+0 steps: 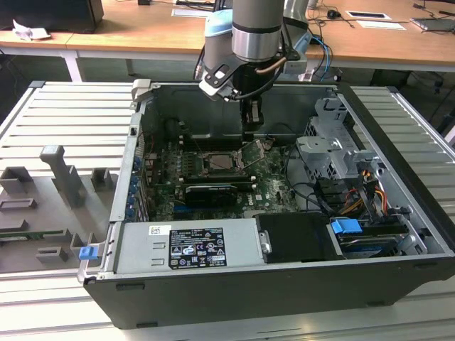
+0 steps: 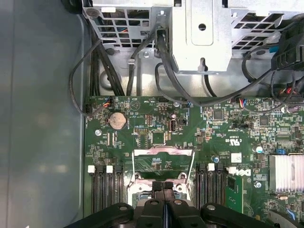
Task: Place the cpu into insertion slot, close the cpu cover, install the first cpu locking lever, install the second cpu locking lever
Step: 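Close the cpu cover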
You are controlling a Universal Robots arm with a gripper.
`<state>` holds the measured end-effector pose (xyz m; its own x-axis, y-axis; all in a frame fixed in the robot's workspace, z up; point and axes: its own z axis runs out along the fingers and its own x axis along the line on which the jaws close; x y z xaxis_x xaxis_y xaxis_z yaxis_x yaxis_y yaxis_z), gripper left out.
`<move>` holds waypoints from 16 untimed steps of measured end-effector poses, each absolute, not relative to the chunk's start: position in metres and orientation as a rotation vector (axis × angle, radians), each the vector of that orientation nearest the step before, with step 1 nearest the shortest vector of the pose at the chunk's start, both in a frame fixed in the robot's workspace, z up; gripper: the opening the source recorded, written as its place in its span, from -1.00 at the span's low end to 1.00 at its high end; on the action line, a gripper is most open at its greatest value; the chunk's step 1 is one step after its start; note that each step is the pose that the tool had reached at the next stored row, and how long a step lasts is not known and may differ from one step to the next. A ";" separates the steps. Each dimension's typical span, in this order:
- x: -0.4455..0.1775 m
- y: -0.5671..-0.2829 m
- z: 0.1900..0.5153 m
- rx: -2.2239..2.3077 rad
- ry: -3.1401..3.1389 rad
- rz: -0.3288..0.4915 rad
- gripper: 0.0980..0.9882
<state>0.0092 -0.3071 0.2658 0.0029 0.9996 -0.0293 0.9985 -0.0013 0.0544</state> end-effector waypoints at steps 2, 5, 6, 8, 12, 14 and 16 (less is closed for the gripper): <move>0.010 -0.307 0.266 2.182 2.177 0.027 -0.98; 0.011 -0.306 0.266 2.182 2.177 0.027 -0.98; 0.012 -0.306 0.266 2.182 2.177 0.027 -0.98; 0.012 -0.306 0.266 2.182 2.177 0.027 -0.98; 0.017 -0.306 0.266 2.182 2.177 0.027 -0.98; 0.020 -0.306 0.266 2.182 2.177 0.027 -0.98; 0.023 -0.306 0.266 2.182 2.177 0.027 -0.98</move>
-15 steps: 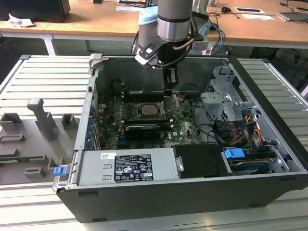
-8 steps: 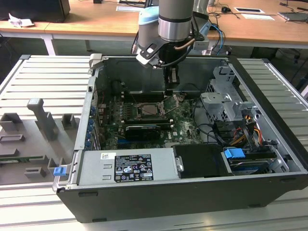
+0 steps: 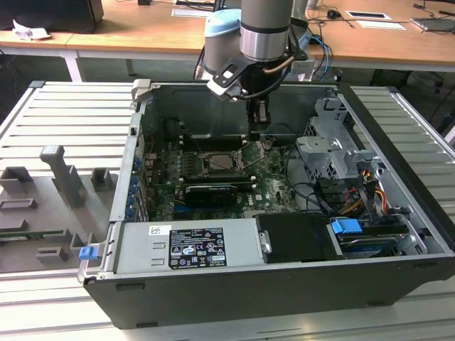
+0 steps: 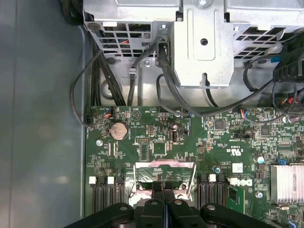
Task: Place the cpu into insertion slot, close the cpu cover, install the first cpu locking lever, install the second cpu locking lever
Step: 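Close the cpu cover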
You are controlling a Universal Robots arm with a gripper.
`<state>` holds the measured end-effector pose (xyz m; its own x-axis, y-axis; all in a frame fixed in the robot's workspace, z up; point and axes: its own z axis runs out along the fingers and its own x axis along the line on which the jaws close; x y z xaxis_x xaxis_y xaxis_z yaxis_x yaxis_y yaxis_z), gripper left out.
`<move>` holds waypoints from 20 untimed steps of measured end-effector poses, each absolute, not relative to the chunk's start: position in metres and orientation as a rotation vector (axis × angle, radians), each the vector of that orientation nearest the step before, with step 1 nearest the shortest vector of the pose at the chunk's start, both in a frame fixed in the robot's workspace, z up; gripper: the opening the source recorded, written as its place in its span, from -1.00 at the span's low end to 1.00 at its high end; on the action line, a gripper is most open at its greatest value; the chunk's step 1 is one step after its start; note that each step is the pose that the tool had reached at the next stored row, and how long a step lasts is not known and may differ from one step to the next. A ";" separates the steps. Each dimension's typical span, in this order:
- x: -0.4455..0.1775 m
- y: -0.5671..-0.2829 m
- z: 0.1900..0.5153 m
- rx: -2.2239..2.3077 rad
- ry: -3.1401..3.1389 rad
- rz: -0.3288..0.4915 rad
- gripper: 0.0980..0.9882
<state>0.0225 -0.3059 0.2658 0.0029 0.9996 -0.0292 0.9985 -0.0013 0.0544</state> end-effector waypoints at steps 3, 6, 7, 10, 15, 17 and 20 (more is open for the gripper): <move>0.026 -0.306 0.266 2.182 2.177 0.027 -0.98; 0.029 -0.306 0.266 2.182 2.177 0.027 -0.98; 0.030 -0.306 0.266 2.182 2.177 0.027 -0.98; 0.034 -0.306 0.266 2.182 2.177 0.027 -0.98; 0.037 -0.306 0.266 2.182 2.177 0.027 -0.98; 0.038 -0.306 0.265 2.182 2.177 0.027 -0.98; 0.040 -0.306 0.266 2.182 2.177 0.027 -0.98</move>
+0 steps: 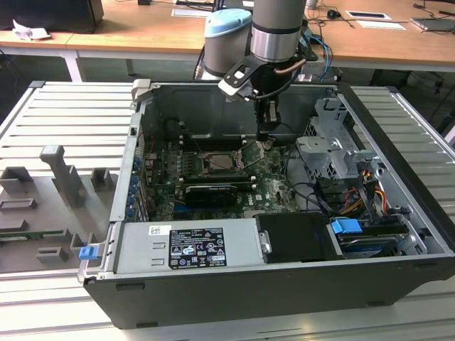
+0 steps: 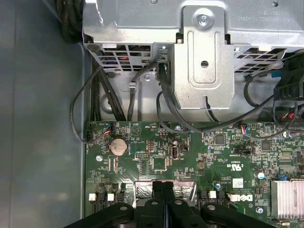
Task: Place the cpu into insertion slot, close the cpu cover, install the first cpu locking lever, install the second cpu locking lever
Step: 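Close the cpu cover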
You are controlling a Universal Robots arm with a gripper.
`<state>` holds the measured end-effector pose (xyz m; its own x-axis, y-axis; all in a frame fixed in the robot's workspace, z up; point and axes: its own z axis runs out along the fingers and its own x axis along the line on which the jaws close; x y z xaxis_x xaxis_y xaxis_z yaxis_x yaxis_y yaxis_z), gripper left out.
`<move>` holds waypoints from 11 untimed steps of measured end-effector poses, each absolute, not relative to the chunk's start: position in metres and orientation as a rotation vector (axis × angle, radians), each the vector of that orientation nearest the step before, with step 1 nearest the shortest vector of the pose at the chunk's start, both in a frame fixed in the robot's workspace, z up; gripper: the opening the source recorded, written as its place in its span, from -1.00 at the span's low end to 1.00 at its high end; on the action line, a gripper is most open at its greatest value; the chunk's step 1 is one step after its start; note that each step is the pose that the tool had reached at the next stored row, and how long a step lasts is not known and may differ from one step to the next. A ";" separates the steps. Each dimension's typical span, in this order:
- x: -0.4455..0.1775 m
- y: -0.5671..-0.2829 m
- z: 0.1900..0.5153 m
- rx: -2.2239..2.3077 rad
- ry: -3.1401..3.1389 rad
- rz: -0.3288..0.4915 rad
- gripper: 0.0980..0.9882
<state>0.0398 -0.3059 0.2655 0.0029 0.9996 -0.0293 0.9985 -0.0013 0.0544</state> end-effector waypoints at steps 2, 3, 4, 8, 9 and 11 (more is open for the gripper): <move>0.040 -0.306 0.265 2.182 2.177 0.027 -0.98; 0.041 -0.306 0.266 2.182 2.177 0.027 -0.98; 0.042 -0.306 0.265 2.182 2.177 0.027 -0.98; 0.046 -0.306 0.264 2.182 2.177 0.027 -0.98; 0.048 -0.306 0.264 2.182 2.177 0.026 -0.98; 0.050 -0.306 0.263 2.182 2.177 0.026 -0.98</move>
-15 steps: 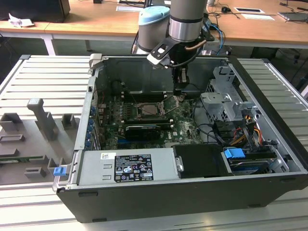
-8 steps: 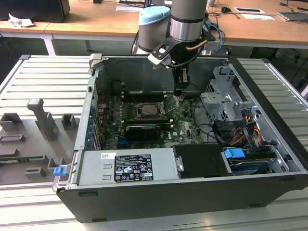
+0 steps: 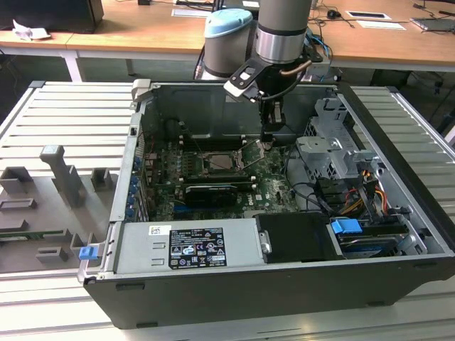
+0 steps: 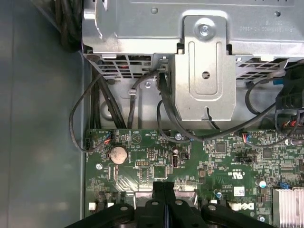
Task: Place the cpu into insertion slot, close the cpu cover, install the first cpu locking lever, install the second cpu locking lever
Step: 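Close the cpu cover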
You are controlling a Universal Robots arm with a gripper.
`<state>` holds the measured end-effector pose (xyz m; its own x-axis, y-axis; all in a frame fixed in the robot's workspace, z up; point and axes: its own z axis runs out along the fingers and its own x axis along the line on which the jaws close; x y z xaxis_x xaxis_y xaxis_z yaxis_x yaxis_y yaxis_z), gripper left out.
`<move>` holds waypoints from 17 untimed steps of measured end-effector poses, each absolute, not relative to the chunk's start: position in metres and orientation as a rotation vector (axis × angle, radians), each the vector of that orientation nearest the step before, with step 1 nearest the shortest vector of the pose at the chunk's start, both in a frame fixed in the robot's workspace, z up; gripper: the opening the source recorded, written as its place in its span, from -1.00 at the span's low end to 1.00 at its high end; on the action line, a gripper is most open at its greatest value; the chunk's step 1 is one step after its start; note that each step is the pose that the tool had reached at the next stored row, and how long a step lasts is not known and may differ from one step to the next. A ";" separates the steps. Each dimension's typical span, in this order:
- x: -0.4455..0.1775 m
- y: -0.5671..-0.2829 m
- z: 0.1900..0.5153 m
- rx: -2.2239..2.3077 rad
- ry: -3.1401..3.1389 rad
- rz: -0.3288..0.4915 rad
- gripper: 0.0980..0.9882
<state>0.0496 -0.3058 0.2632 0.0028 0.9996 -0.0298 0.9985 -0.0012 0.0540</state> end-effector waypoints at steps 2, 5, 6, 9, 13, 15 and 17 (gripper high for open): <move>0.051 -0.306 0.263 2.182 2.177 0.026 -0.98; 0.052 -0.306 0.263 2.182 2.177 0.027 -0.98; 0.052 -0.306 0.262 2.182 2.177 0.027 -0.98; 0.054 -0.306 0.262 2.182 2.177 0.027 -0.98; 0.056 -0.306 0.262 2.182 2.177 0.026 -0.98; 0.057 -0.306 0.261 2.181 2.177 0.026 -0.98; 0.058 -0.306 0.261 2.181 2.177 0.025 -0.98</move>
<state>0.0583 -0.3057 0.2612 0.0028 0.9995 -0.0309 0.9986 -0.0012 0.0535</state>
